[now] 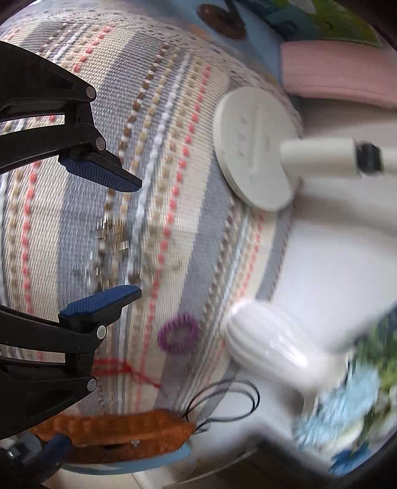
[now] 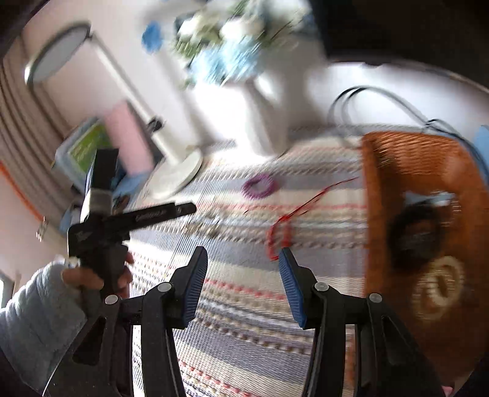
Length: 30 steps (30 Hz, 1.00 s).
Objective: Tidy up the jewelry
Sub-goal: 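Open the right tool to drop the clear hair tie into the basket, then grasp a silver chain piece with the left tool while the right tool grasps another chain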
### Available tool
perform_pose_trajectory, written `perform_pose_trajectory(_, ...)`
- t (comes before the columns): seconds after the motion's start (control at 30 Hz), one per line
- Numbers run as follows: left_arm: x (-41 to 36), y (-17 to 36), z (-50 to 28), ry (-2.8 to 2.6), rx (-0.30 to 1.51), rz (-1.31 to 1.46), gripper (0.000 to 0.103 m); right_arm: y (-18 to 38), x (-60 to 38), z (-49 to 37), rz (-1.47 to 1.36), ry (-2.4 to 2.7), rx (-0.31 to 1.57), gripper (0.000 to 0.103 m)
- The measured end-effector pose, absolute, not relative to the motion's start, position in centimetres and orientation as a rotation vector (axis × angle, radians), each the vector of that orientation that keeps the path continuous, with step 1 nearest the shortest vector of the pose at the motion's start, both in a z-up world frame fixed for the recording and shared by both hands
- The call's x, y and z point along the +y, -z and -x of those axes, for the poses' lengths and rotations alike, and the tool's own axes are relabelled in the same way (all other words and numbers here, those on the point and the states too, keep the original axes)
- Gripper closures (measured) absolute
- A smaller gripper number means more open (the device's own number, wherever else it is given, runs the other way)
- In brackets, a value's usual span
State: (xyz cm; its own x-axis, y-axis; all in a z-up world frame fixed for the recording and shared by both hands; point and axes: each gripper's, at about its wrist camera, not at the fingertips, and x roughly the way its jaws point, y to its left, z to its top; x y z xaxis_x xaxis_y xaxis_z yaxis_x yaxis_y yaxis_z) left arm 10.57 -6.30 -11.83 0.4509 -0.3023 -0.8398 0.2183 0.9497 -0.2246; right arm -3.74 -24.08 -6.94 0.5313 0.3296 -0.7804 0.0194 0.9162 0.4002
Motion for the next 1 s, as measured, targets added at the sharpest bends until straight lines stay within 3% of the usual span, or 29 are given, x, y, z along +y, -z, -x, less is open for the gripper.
perform_pose_trajectory(0.13, -6.5, 13.0, -10.6, 0.366, 1.038, 0.037, 0.039, 9.5, -23.1, 1.9, -0.362, -0.153, 1.075, 0.052)
perform_pose_trajectory(0.3, -8.0, 14.2, -9.3, 0.383, 0.981, -0.076, 0.066, 11.8, -22.5, 0.8, -0.329, -0.129, 1.136, 0.052)
perform_pose_trajectory(0.4, -7.7, 14.3, -9.1, 0.376, 0.946, -0.094, 0.089, 12.1, -22.1, 0.7, -0.323, -0.135, 1.145, 0.052)
perform_pose_trajectory(1.0, -2.2, 13.1, -8.9, 0.394, 0.942, 0.086, 0.091, 13.6, -18.4, -3.2, -0.224, -0.231, 1.142, 0.052)
